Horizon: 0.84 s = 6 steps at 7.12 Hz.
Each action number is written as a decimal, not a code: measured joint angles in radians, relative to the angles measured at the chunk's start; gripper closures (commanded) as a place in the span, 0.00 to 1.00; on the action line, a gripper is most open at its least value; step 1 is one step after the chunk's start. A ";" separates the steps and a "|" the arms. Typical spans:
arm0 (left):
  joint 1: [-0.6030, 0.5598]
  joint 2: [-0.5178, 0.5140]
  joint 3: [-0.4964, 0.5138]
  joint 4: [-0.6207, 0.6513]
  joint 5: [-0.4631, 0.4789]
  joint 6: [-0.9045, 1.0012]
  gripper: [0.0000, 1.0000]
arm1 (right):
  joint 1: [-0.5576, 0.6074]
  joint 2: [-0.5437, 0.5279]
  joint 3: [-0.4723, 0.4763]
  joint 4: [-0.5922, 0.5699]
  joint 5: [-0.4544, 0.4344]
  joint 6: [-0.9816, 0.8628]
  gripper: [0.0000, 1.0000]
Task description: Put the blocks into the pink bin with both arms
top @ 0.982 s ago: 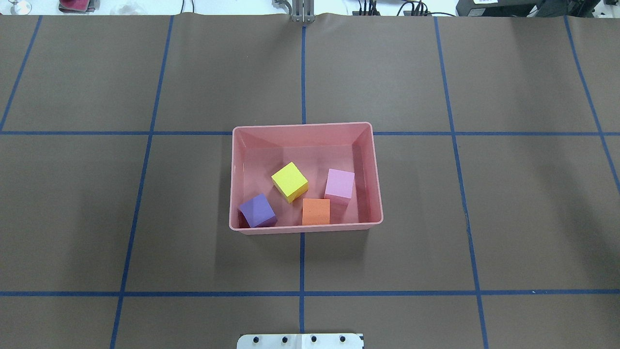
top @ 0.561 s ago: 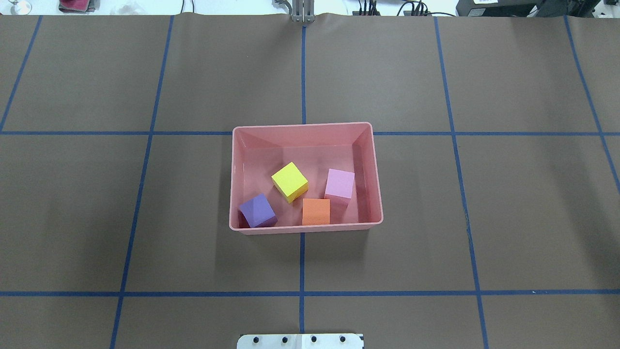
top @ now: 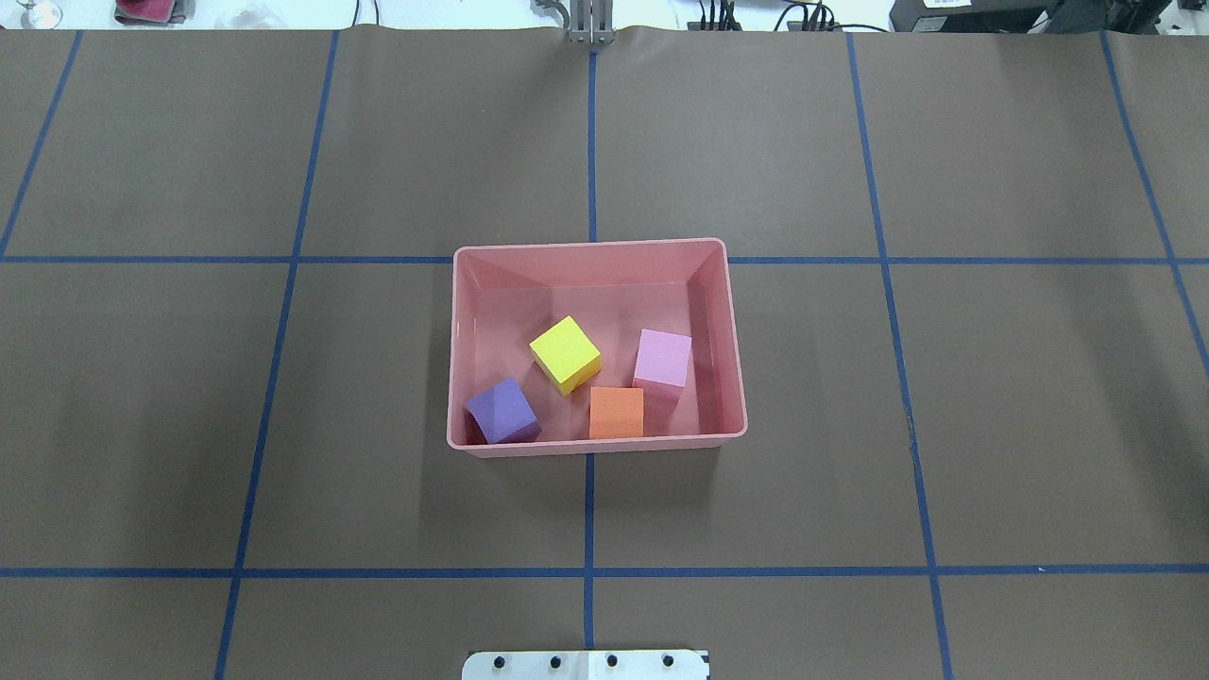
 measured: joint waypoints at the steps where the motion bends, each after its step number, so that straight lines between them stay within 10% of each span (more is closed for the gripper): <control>1: -0.001 0.007 0.004 -0.007 0.011 -0.007 0.00 | -0.002 0.012 -0.017 0.005 0.000 -0.001 0.00; 6: -0.004 0.030 0.021 -0.028 0.054 -0.015 0.00 | -0.001 0.007 -0.028 0.013 0.000 -0.001 0.00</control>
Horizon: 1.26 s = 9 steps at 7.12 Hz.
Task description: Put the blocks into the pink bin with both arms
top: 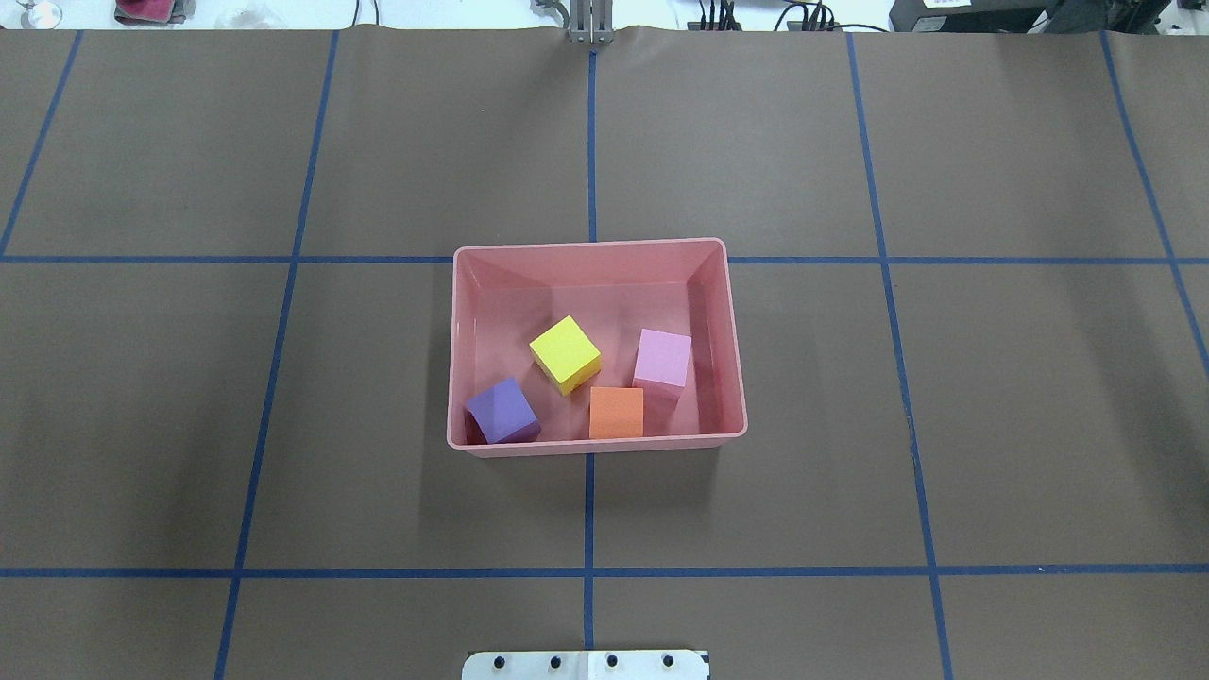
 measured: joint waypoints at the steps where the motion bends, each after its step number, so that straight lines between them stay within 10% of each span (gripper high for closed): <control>1: 0.000 0.011 0.003 -0.005 -0.001 0.001 0.00 | 0.000 0.000 -0.005 0.000 0.000 0.001 0.00; 9: 0.003 0.033 -0.033 -0.011 -0.002 0.002 0.00 | -0.001 -0.006 -0.010 0.001 0.000 0.005 0.00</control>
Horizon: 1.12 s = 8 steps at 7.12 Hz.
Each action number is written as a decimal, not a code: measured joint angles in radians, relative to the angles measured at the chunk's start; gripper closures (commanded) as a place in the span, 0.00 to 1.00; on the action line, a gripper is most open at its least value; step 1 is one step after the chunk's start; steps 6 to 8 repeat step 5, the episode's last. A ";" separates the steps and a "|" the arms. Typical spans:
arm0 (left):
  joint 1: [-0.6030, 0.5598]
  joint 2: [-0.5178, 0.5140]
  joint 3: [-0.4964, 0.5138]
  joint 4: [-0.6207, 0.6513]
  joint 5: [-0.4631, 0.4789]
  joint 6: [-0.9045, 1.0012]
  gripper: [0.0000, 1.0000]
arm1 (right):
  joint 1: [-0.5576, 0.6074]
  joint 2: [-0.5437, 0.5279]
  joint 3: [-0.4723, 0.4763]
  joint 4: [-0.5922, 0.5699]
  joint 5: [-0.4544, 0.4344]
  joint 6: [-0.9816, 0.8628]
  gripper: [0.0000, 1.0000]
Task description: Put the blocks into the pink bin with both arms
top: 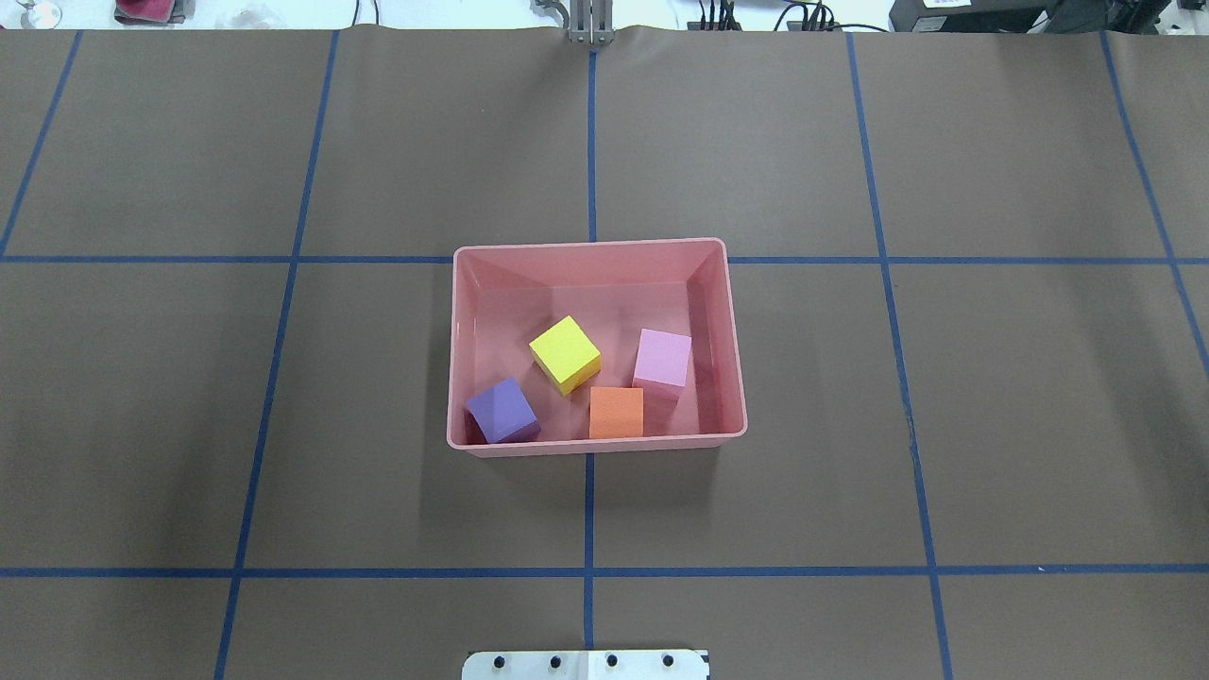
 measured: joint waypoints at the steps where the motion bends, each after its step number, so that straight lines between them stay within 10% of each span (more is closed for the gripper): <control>1: 0.000 0.004 -0.017 0.000 0.000 0.000 0.00 | 0.000 0.000 -0.002 0.000 0.000 0.001 0.00; 8: 0.000 0.009 -0.032 -0.002 0.000 -0.003 0.00 | 0.000 0.000 -0.003 0.000 -0.001 0.003 0.00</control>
